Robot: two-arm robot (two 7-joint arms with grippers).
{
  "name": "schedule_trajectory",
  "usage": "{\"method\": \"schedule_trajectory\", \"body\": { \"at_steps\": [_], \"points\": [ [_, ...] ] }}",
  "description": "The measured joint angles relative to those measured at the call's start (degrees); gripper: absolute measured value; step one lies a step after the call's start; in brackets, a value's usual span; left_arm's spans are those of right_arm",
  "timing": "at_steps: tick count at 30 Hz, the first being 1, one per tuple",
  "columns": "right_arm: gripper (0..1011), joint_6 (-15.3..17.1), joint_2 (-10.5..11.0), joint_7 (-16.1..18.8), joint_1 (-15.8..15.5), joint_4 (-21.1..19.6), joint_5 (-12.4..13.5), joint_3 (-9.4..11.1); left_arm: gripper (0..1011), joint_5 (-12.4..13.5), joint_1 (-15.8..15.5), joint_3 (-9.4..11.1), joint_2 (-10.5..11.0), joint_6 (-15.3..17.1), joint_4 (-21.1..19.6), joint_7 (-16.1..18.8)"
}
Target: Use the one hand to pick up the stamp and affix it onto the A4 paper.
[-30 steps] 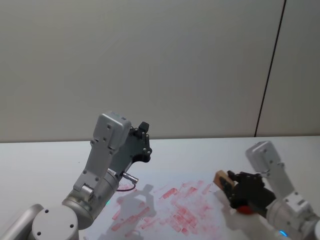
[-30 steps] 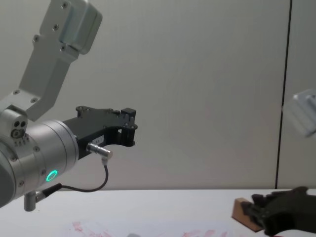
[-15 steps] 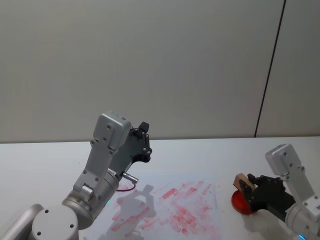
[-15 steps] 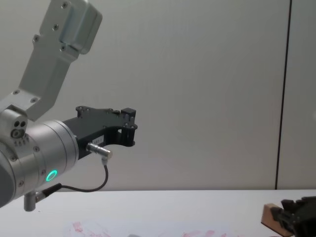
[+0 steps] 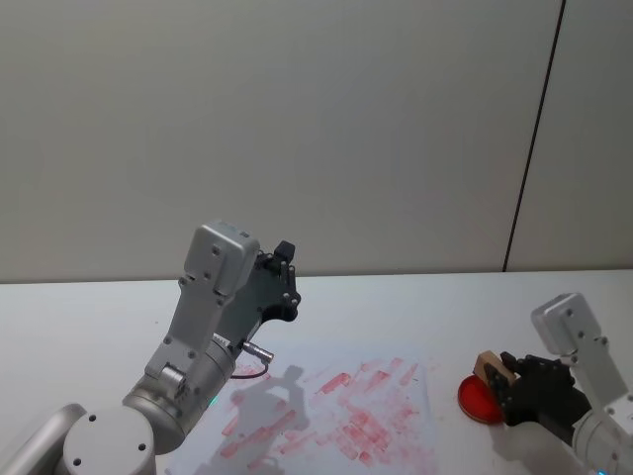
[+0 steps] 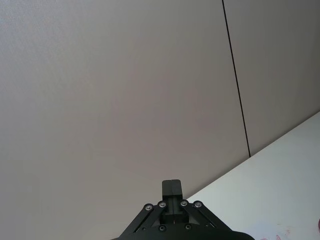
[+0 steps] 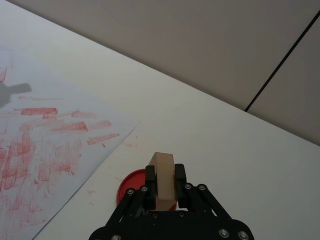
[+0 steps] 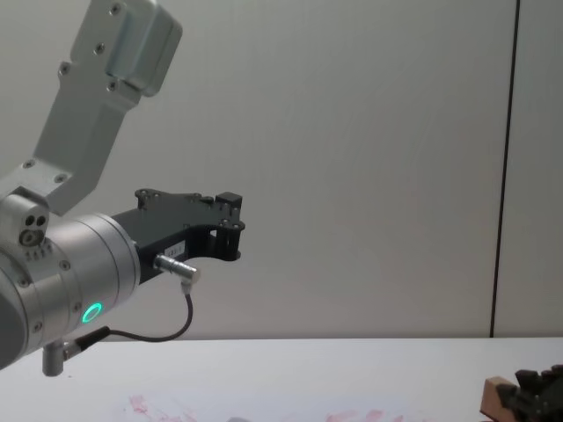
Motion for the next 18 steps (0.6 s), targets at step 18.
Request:
{"method": "schedule_trajectory", "body": {
  "at_steps": [18],
  "points": [
    [474, -0.80, -0.71, 0.00, 0.26, 1.45, -1.06, -0.63, 0, 0.00, 0.00, 0.00, 0.00, 0.00, 0.00, 0.00]
  ]
}}
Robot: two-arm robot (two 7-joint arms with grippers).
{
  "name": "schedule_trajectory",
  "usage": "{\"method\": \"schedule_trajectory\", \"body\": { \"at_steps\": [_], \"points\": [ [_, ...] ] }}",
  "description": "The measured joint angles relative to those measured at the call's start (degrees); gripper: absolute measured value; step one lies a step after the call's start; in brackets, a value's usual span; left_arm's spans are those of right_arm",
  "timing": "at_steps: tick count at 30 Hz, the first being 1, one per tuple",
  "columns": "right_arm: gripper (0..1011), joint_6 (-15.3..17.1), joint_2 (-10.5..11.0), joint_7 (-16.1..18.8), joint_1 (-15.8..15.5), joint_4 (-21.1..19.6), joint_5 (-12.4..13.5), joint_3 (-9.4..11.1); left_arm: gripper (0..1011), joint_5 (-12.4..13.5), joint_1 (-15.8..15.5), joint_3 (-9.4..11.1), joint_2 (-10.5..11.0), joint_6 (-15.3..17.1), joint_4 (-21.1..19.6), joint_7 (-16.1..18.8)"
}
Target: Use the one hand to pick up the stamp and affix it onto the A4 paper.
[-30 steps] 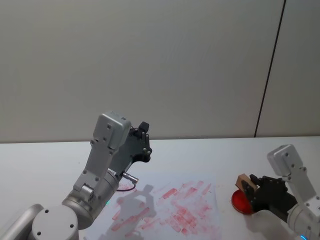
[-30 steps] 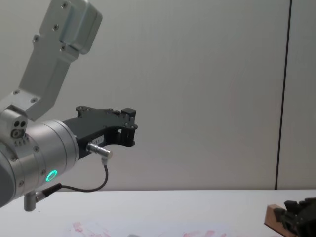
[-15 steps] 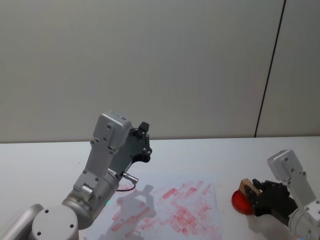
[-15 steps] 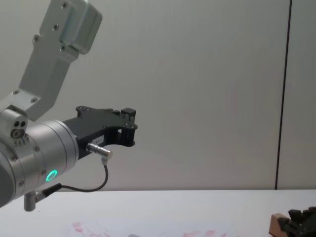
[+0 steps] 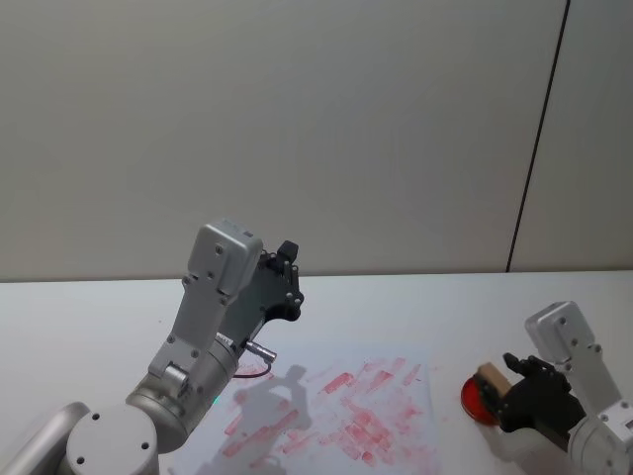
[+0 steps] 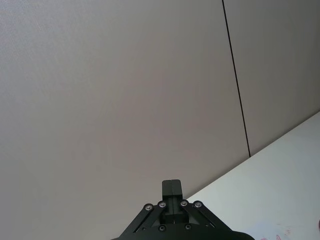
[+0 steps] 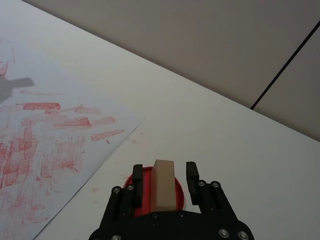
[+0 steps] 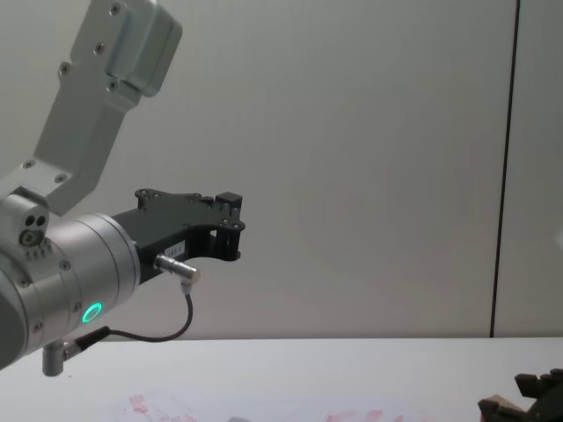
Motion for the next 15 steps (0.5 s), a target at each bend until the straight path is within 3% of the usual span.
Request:
{"method": "schedule_trajectory", "body": {
  "at_steps": [15],
  "points": [
    [925, -0.16, -0.14, 0.07, 0.07, 0.33, -0.24, -0.14, 0, 0.00, 0.00, 0.00, 0.00, 0.00, 0.00, 0.00]
  ]
}}
